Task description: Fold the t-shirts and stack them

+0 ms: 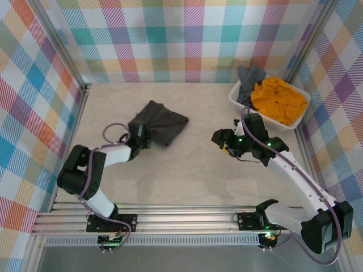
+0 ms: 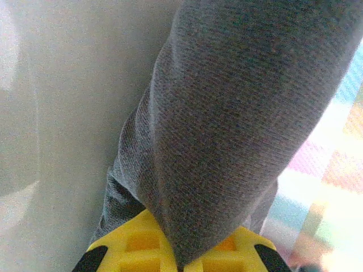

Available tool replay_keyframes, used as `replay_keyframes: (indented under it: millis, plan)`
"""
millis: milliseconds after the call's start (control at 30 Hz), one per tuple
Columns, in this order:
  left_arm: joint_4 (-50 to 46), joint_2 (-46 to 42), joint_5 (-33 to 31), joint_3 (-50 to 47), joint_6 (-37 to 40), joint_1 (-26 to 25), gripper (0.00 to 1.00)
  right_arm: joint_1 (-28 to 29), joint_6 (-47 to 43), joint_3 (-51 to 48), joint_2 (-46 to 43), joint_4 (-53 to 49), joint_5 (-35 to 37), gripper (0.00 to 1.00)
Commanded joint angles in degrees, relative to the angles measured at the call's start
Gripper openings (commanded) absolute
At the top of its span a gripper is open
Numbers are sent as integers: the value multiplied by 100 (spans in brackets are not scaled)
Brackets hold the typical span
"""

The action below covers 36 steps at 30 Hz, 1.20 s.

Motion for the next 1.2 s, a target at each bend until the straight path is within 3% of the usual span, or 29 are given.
replay_keyframes:
  millis: [0, 200, 400, 667, 833, 933, 1000, 1067, 1167]
  plan:
    - [-409, 22, 611, 309, 812, 955, 0, 35, -120, 97, 180, 96, -99, 60]
    - [-461, 957, 1212, 1185, 1237, 2226, 0, 27, -181, 180, 596, 280, -195, 60]
    - [-532, 1872, 1477, 2273, 1389, 2752, 0, -15, -293, 419, 1056, 356, -269, 60]
    - [14, 2763, 1422, 3050, 621, 2449, 0, -50, -289, 584, 1542, 579, -345, 60]
    - [-46, 2470, 1099, 2835, 371, 1991, 0, -53, -254, 624, 1665, 637, -365, 59]
    - [304, 2480, 1294, 2714, 271, 1881, 0, -52, -234, 590, 1614, 637, -360, 59]
    - [338, 2398, 1464, 2615, 254, 1867, 8, -53, -242, 573, 1572, 594, -357, 59]
    - [324, 2164, 1591, 2434, 314, 1890, 32, -52, -264, 563, 1527, 526, -350, 59]
    - [-235, 1446, 1550, 2196, 610, 1913, 52, -52, -269, 528, 1434, 492, -347, 59]
